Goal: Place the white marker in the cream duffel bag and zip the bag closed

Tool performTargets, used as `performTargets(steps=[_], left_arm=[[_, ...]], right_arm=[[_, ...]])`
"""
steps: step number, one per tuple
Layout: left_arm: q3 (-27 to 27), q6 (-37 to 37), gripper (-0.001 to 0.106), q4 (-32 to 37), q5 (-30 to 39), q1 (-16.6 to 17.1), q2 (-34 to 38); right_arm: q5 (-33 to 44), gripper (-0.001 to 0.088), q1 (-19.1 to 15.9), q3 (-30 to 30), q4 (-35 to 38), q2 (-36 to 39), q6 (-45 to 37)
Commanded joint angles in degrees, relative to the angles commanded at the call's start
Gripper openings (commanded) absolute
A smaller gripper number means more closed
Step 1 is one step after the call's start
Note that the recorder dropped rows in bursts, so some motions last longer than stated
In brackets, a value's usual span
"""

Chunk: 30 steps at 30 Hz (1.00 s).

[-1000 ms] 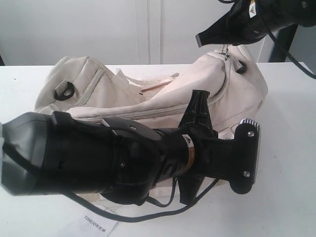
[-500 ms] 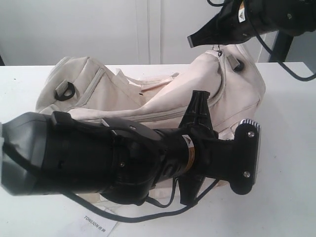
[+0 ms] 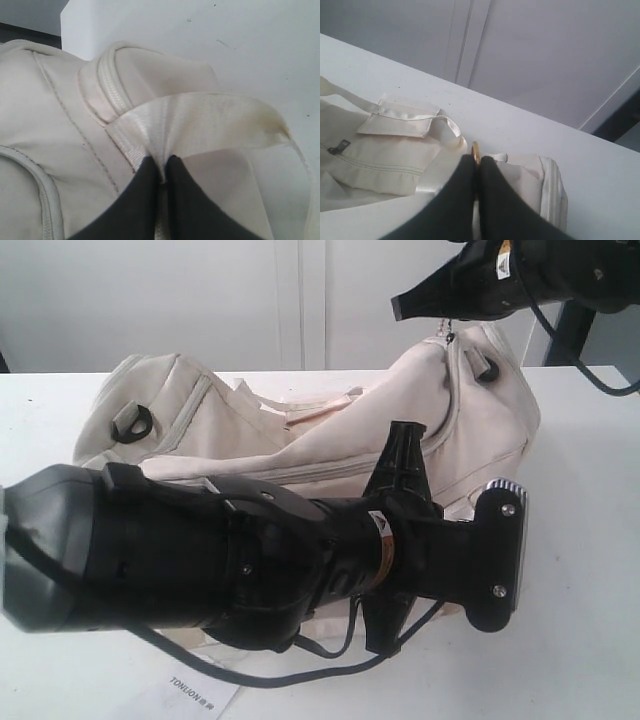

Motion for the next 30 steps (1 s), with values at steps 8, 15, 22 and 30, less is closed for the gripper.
performTargets(steps=[8,15,22,30], left_arm=[[0.00,0.00,0.000,0.00,-1.73,0.00,0.00],[0.00,0.00,0.000,0.00,-0.68,0.00,0.00],[0.00,0.00,0.000,0.00,0.20,0.00,0.00],[0.00,0.00,0.000,0.00,0.61,0.00,0.00]], right_arm=[[-0.63,0.0000,0.00,0.00,0.00,3.09,0.00],[0.76,0.0000,0.00,0.00,2.37,3.67,0.00],[3.32,0.0000,0.10,0.00,10.88,3.33,0.00],[5.31,0.0000,0.22,0.00,15.81,3.33,-0.48]])
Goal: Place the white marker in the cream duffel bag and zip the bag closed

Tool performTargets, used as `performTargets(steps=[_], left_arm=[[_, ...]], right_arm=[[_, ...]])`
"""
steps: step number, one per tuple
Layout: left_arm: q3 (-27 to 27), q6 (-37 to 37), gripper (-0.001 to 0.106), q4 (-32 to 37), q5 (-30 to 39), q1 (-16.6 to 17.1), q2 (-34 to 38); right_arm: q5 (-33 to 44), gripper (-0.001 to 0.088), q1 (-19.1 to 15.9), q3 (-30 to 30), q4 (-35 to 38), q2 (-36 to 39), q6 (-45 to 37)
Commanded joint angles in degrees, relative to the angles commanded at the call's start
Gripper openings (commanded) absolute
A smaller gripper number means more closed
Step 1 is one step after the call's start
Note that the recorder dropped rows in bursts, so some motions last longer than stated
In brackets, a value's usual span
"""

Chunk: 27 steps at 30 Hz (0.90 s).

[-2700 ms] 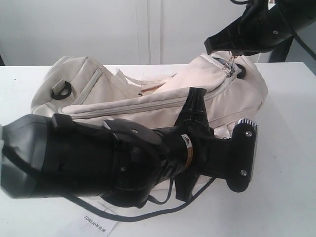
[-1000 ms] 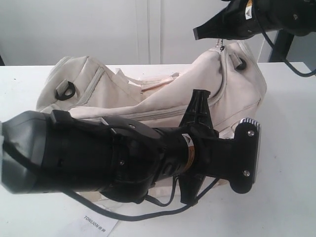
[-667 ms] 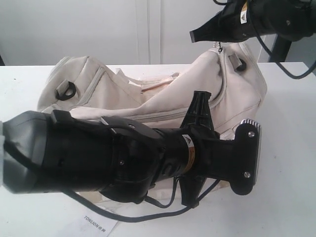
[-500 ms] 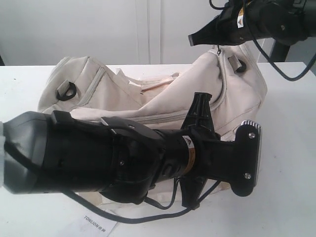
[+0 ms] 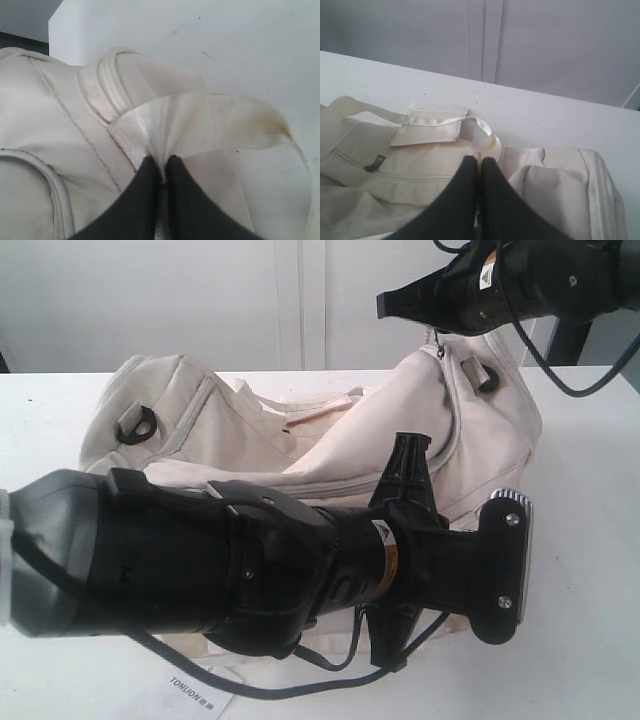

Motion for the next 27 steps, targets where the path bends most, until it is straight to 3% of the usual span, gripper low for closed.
performTargets(steps=[10,19,27], left_arm=[[0.00,-0.12,0.000,0.00,1.00,0.00,0.00],[0.00,-0.23,0.000,-0.23,2.00,0.00,0.00],[0.00,-0.23,0.000,-0.23,2.00,0.00,0.00]], right_arm=[[4.70,0.0000,0.00,0.00,4.43,0.00,-0.39],[8.32,0.0000,0.00,0.00,17.02,0.00,-13.41],[10.75,0.0001,0.00,0.00,17.16,0.00,-14.65]])
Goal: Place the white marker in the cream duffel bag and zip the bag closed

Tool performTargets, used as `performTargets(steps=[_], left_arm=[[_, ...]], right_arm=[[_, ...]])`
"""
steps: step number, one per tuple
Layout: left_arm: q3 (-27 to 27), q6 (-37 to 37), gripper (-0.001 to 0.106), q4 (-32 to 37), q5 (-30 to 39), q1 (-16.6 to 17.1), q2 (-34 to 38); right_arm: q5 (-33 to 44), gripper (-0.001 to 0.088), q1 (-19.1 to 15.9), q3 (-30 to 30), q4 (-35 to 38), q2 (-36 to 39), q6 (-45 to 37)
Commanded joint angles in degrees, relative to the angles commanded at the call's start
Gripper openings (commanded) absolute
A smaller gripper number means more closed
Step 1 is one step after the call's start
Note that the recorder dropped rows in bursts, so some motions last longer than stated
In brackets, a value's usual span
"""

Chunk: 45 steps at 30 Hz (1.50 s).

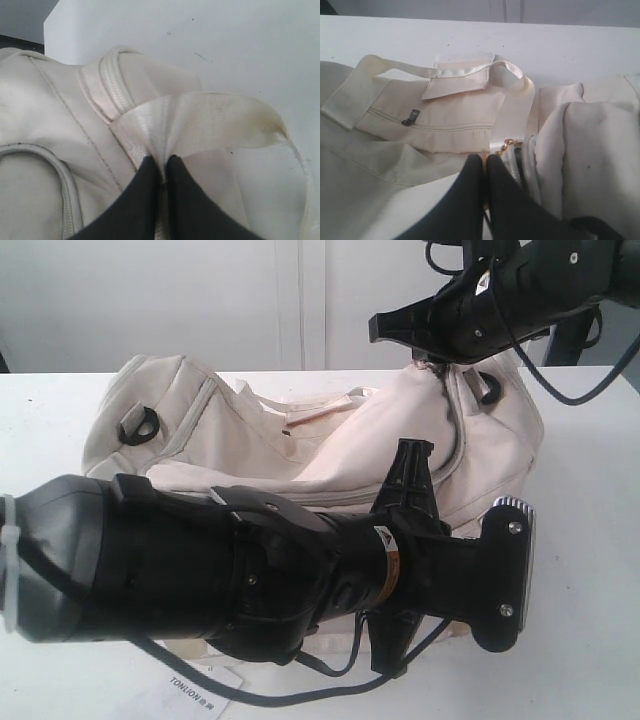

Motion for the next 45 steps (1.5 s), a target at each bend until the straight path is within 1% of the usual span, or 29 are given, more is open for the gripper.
performTargets(steps=[1,3,6,8,13,18,21,24,28,31,35,37,43,45], left_arm=[[0.00,-0.14,0.000,0.00,0.00,0.00,0.00],[0.00,-0.14,0.000,0.00,0.00,0.00,0.00],[0.00,-0.14,0.000,0.00,0.00,0.00,0.00],[0.00,-0.12,0.000,-0.52,0.00,0.00,0.00],[0.00,-0.12,0.000,-2.12,0.00,0.00,0.00],[0.00,-0.12,0.000,-2.90,0.83,0.00,0.00],[0.00,-0.12,0.000,-3.80,1.78,0.00,0.00],[0.00,-0.12,0.000,-3.80,2.16,0.00,0.00],[0.00,-0.12,0.000,-3.80,2.16,0.00,0.00],[0.00,-0.12,0.000,-3.80,2.16,0.00,0.00],[0.00,-0.12,0.000,-3.80,2.16,0.00,0.00],[0.00,-0.12,0.000,-3.80,2.16,0.00,0.00],[0.00,-0.02,0.000,-3.80,2.43,0.00,0.00],[0.00,0.09,0.000,-3.80,2.43,0.00,0.00]], right_arm=[[-0.02,0.0002,0.00,0.00,0.00,0.00,0.00],[0.11,0.0031,0.00,0.00,0.00,0.00,0.00],[0.48,0.0106,0.00,0.00,0.00,0.00,0.00],[0.58,0.0172,0.00,0.00,0.00,0.00,0.00],[0.58,0.0250,0.00,0.00,0.00,-0.07,0.00],[1.37,0.0260,0.00,0.00,0.00,-1.73,0.23],[3.74,0.0260,0.00,0.00,0.00,-3.14,0.23],[7.85,0.0260,0.00,0.00,0.00,-4.80,0.23],[15.43,0.0260,0.00,0.00,0.12,-7.06,0.23],[19.42,0.0257,0.00,0.00,0.67,-8.54,0.23],[22.49,0.0250,0.00,0.00,0.67,-10.42,0.13],[23.75,0.0215,0.00,0.00,0.67,-11.07,0.01],[25.29,0.0006,0.00,0.00,0.67,-11.46,0.01],[25.41,0.0000,0.00,0.00,0.78,-11.46,0.01]])
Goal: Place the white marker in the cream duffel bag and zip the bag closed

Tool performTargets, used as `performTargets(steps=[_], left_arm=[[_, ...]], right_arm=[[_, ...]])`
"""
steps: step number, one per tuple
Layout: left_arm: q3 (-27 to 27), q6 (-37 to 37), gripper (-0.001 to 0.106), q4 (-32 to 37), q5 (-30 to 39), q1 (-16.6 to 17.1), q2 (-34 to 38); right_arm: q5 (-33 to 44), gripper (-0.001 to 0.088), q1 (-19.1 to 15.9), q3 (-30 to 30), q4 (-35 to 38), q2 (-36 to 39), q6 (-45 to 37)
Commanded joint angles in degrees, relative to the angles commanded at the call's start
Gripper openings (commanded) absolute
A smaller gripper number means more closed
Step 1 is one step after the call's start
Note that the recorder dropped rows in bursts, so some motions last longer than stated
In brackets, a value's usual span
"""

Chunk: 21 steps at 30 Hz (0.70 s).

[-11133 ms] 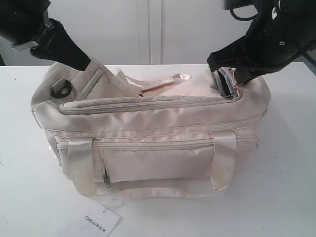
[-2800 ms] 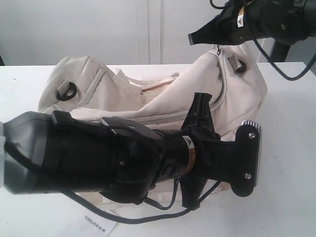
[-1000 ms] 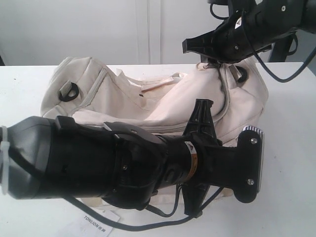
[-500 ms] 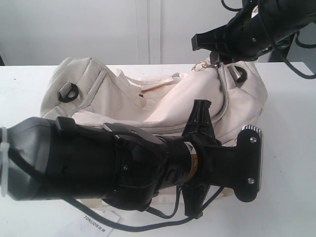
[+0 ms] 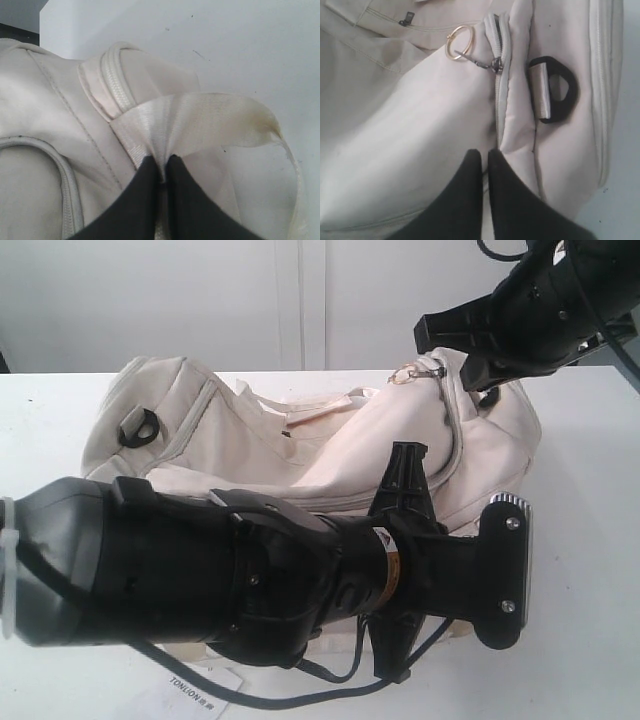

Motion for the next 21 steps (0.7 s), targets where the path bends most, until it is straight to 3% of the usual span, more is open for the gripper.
performTargets(steps=[21], left_arm=[[2.79,0.11,0.000,0.00,1.04,0.00,0.00]], right_arm=[[0.24,0.0000,0.00,0.00,-0.12,0.00,0.00]])
